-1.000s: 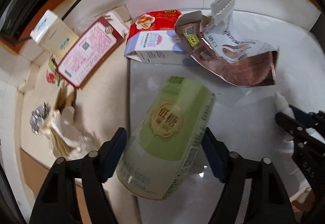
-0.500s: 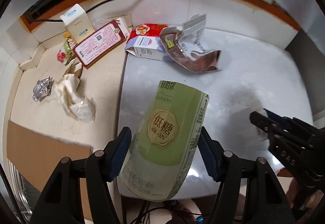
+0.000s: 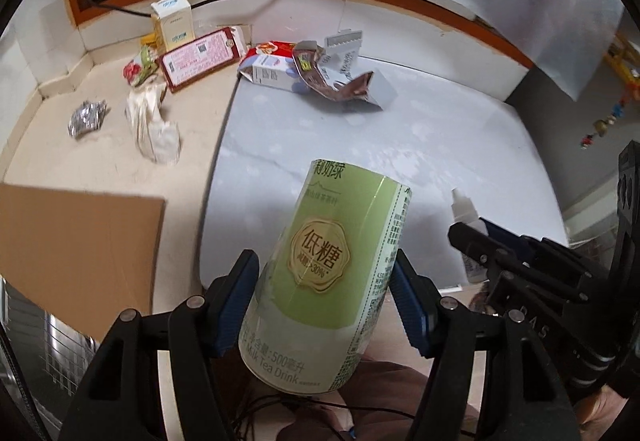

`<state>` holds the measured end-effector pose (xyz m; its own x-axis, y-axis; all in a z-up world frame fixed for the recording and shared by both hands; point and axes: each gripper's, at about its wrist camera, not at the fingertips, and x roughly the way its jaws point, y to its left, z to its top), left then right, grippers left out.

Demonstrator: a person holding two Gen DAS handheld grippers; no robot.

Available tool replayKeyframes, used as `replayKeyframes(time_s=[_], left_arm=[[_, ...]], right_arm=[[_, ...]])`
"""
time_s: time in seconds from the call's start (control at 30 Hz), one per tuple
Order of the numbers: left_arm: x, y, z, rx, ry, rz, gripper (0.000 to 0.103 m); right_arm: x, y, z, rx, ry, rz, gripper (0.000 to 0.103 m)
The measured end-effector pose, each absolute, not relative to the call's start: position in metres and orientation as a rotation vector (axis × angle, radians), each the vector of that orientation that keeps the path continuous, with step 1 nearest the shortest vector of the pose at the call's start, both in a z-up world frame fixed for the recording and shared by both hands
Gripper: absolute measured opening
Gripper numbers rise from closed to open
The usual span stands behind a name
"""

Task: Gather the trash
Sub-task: 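Carry the green carton and white bottle down over the floor trash bin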

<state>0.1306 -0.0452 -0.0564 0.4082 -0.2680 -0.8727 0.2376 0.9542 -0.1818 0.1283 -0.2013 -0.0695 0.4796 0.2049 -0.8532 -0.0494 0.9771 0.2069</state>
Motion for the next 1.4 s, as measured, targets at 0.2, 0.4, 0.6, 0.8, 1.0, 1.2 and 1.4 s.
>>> replayKeyframes(time_s=[0.2,0.4,0.6,0.8,1.0,1.2,1.4], left_arm=[[0.091,-0.032,-0.073,-0.084,1.109,-0.351,0.064],[0.062,-0.030,-0.098,-0.094,1.142,-0.338,0.064],[0.042,-0.024,-0.122,-0.139,1.180,-0.285,0.064],[0.025,-0.014,-0.165,-0.220,1.209,-0.152,0.064],[0.011,-0.015,-0.239,-0.233,1.247,-0.031,0.065],[0.008,-0.018,-0.335,-0.258,1.290,0.030,0.065],[0.021,-0.012,-0.416,-0.276,1.329,0.073,0.065]], right_arm=[[0.079,-0.189,-0.075,0.154,1.078,0.152,0.024],[0.049,-0.183,-0.094,0.130,1.146,0.178,0.024],[0.040,-0.175,-0.108,0.088,1.178,0.233,0.025],[0.036,-0.170,-0.154,0.054,1.246,0.323,0.025],[0.032,-0.175,-0.238,0.073,1.328,0.389,0.025],[0.033,-0.184,-0.334,0.116,1.362,0.442,0.025],[0.041,-0.181,-0.419,0.133,1.383,0.478,0.025]])
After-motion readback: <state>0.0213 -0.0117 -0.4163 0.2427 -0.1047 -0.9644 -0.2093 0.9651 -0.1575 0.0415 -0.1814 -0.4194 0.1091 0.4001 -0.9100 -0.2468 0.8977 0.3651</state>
